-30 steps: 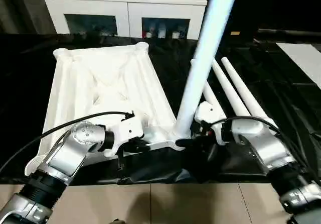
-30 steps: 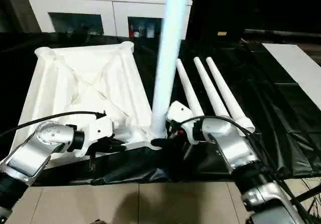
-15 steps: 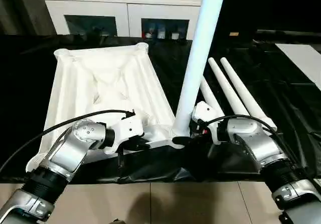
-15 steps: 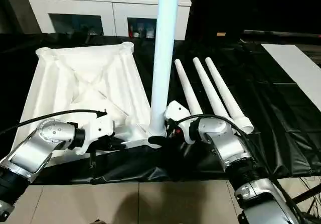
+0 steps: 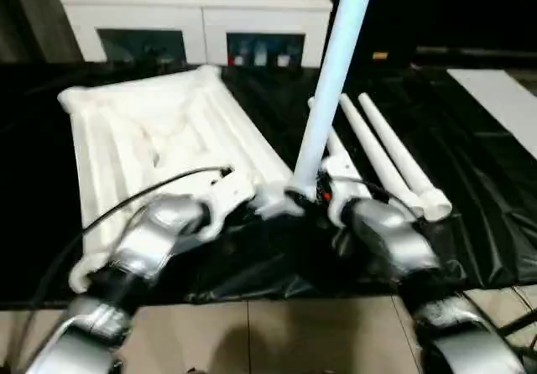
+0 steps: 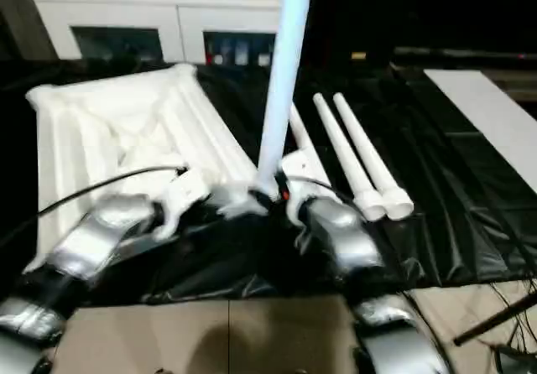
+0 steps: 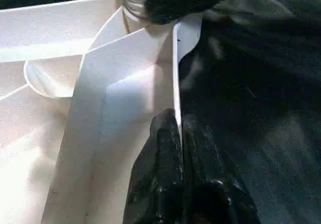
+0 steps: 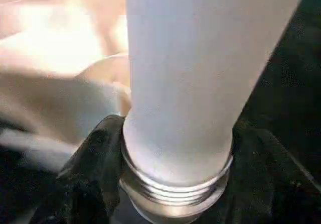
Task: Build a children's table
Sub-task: Rotate leg to tighten
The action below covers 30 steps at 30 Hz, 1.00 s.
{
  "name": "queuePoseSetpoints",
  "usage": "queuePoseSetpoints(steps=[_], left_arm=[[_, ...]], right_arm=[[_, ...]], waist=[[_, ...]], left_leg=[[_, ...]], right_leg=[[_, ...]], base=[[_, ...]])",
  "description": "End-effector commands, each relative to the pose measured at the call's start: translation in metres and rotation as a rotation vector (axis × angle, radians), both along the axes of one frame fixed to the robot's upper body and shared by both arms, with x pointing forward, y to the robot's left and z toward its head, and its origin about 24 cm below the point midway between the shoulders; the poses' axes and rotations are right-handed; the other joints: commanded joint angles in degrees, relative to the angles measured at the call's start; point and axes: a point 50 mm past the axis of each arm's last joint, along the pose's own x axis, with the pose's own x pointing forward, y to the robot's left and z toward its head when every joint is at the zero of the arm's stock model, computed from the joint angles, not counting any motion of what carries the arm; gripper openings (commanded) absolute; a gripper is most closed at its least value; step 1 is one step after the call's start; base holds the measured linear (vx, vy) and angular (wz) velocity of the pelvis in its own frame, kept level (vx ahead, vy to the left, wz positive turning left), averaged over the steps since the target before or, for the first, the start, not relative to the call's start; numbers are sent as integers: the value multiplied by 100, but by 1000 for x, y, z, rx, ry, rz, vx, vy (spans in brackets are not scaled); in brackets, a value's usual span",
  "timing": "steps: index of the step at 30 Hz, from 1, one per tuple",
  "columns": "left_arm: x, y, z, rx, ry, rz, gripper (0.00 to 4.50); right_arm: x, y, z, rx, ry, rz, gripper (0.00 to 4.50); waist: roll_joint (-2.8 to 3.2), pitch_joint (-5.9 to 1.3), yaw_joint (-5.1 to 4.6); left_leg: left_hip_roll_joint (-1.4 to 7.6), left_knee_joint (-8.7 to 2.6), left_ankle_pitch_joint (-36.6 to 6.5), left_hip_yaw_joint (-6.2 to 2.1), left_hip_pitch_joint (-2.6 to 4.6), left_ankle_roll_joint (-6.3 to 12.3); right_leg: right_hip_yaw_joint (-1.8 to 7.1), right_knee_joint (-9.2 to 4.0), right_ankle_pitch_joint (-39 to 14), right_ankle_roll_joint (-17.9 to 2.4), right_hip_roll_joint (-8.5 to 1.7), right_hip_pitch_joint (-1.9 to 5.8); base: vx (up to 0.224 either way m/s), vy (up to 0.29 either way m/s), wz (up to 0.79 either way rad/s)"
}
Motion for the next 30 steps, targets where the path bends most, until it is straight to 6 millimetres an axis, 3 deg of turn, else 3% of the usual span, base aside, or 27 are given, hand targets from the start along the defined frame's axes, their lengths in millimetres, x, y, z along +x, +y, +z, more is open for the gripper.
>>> queuePoseSetpoints(steps=[1, 2, 3, 4, 6, 7, 9, 10, 11, 12, 13, 15, 16, 17, 18, 20, 22, 24, 25, 26, 28, 30], left_arm=[[19, 9, 10, 18, -76, 189, 0], [24, 8, 11, 16, -87, 235, 0], [28, 7, 12, 14, -94, 281, 0], [30, 4, 13, 15, -98, 308, 0], [33, -2, 13, 10, -102, 335, 0], [33, -5, 12, 11, -101, 331, 0], [33, -7, 11, 9, -101, 326, 0], [32, -7, 11, 3, -100, 317, 0], [32, -7, 11, 3, -100, 317, 0], [31, -7, 11, 3, -100, 310, 0], [28, -6, 10, -1, -94, 293, 0], [25, -4, 9, -2, -83, 279, 0], [24, -2, 9, 7, -98, 261, 0], [20, 2, 9, 9, -102, 219, 0], [20, 2, 9, 9, -102, 219, 0], [16, 5, 9, 13, -101, 182, 0], [0, 19, 4, 49, -46, 72, 0], [-2, 21, 3, 55, -33, 66, 0], [-6, 25, 2, 62, -18, 36, 0], [-11, 29, 2, 72, -3, 1, 0], [-15, 32, 1, 75, 18, -26, 0], [-20, 35, 1, 83, 46, -64, 0]], right_arm=[[7, 8, 2, 60, 33, -138, 272], [9, 15, 3, 81, 45, -173, 272], [11, 25, 4, 104, 57, -200, 272], [11, 35, 5, 114, 69, -207, 270], [8, 62, 6, 93, 62, -134, 270], [6, 72, 8, 73, 39, -88, 270], [4, 79, 10, 67, 16, -55, 270], [3, 82, 13, 101, 6, -26, 270], [3, 82, 13, 101, 6, -26, 339], [3, 82, 16, 106, -15, -17, 339], [4, 78, 20, 104, -49, -12, 345], [6, 71, 23, 90, -84, -28, 375], [7, 67, 25, 80, -103, -30, 383], [9, 54, 29, 62, -130, -36, 391], [9, 54, 29, 62, -130, -36, 391], [10, 45, 32, 46, -153, -36, 404], [3, 15, 41, 11, -190, 47, 404], [1, 12, 42, 8, -191, 67, 404], [-5, 3, 44, -26, -204, 127, 404], [-12, -5, 46, -66, -210, 205, 404], [-18, -9, 46, -86, -206, 270, 404], [-28, -15, 48, -106, -191, 368, 404]], waist=[[60, -336, -10], [85, -325, -34], [72, -341, -24], [95, -354, -7], [97, -368, -10], [57, -369, -7], [77, -376, 10], [43, -389, 18], [63, -388, 22], [40, -387, 17], [35, -384, 13], [25, -373, -42], [21, -399, -111], [33, -419, -101], [35, -422, -103], [55, -400, -43], [55, -390, 7], [52, -392, 31], [52, -378, 36], [47, -340, 59], [32, -308, 68], [23, -259, 42]], left_leg=[[107, -445, -2238, -79, 106, -211], [97, -441, -2279, -68, 124, -235], [96, -437, -2267, -74, 132, -241], [109, -446, -2044, -69, 84, -218], [107, -446, -1850, -58, 63, -209], [109, -447, -1801, -46, 56, -181], [107, -437, -1639, -32, 42, -114], [109, -426, -1469, -27, 35, -52], [114, -424, -1327, -22, 30, -4], [112, -421, -1284, -11, 29, 35], [115, -421, -1308, -10, 24, 53], [105, -452, -1292, -47, -66, 72], [106, -442, -1285, -60, -61, 67], [128, -397, -1084, -43, -13, 147], [131, -387, -978, -25, 2, 197], [127, -384, -844, -2, 14, 314], [146, -389, -808, -5, 9, 356], [146, -381, -765, 12, 51, 337], [140, -389, -819, 18, 47, 313], [139, -411, -1168, 26, 52, 247], [138, -437, -1452, 12, 53, 161], [137, -476, -2024, -17, 85, 40]], right_leg=[[225, -518, -2735, -813, -296, 162], [231, -525, -2704, -845, -275, 122], [223, -516, -2652, -858, -277, 145], [237, -473, -2266, -929, -286, 171], [239, -422, -1853, -1036, -268, 200], [239, -420, -1747, -1059, -263, 208], [246, -385, -1492, -1123, -280, 234], [250, -353, -1303, -1168, -281, 256], [253, -333, -1107, -1221, -279, 263], [252, -326, -1009, -1258, -272, 269], [254, -317, -999, -1265, -272, 274], [238, -289, -1054, -1182, -277, 349], [225, -311, -1165, -1124, -288, 342], [248, -284, -835, -1247, -298, 319], [261, -265, -624, -1327, -286, 294], [256, -250, -390, -1487, -273, 291], [253, -234, -288, -1413, -254, 316], [264, -229, -235, -1424, -245, 285], [264, -237, -314, -1430, -238, 287], [268, -288, -761, -1339, -238, 275], [267, -335, -1220, -1205, -246, 284], [266, -441, -2238, -924, -269, 242]], base=[[0, 0, 0], [0, 0, 0], [0, 0, 0], [0, 0, 0], [0, 0, 0], [0, 0, 0], [0, 0, 0], [0, 0, 0], [0, 0, 0], [0, 0, 0], [0, 0, 0], [0, 0, 0], [0, 0, 0], [0, 0, 0], [52, -9, 2], [0, 0, 0], [0, 0, 0], [0, 0, 0], [0, 0, 0], [0, 0, 0], [0, 0, 0], [0, 0, 0]])
